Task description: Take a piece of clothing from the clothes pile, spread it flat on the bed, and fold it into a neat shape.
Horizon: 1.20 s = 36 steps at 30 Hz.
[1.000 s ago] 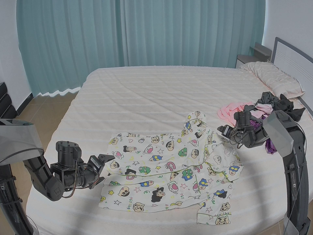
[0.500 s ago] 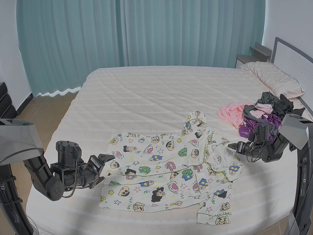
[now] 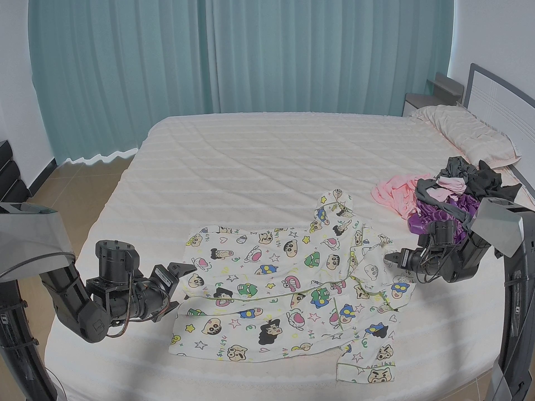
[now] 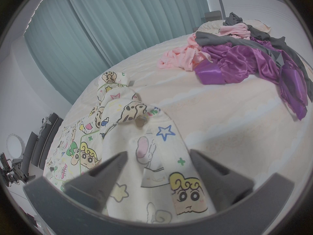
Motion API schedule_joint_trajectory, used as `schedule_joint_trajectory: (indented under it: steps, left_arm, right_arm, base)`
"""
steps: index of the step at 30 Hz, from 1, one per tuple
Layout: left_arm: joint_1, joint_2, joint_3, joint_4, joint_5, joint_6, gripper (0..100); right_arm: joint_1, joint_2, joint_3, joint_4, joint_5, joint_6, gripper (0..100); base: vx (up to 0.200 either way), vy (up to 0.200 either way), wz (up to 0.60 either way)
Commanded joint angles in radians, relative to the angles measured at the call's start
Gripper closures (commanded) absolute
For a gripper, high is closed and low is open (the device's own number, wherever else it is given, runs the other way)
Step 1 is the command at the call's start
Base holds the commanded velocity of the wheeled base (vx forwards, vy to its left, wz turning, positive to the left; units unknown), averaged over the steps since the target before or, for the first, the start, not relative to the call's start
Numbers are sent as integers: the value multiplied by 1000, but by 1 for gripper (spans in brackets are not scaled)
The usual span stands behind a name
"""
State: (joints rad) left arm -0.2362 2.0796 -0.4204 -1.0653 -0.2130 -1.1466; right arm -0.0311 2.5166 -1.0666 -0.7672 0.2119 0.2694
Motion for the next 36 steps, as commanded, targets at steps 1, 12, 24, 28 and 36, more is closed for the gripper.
schedule_joint_trajectory:
  steps: [1, 12, 24, 28, 36]
  left_arm:
    - [0, 2, 0, -1, 0, -1, 0]
    - [0, 2, 2, -1, 0, 1, 0]
    - [0, 2, 3, -1, 0, 1, 0]
    - [0, 2, 3, -1, 0, 1, 0]
    - [0, 2, 6, -2, 0, 4, 0]
  right_arm:
    - [10, 28, -19, 6, -2, 2, 100]
    - [-59, -22, 37, 25, -46, 2, 100]
    - [-122, -79, 126, 20, -48, -1, 100]
    - [-130, -94, 157, 23, -49, -2, 100]
    - [-150, -107, 172, 19, -49, -22, 100]
  base:
    - [0, 0, 0]
    - [0, 0, 0]
    - [0, 0, 0]
    - [0, 0, 0]
    - [0, 0, 0]
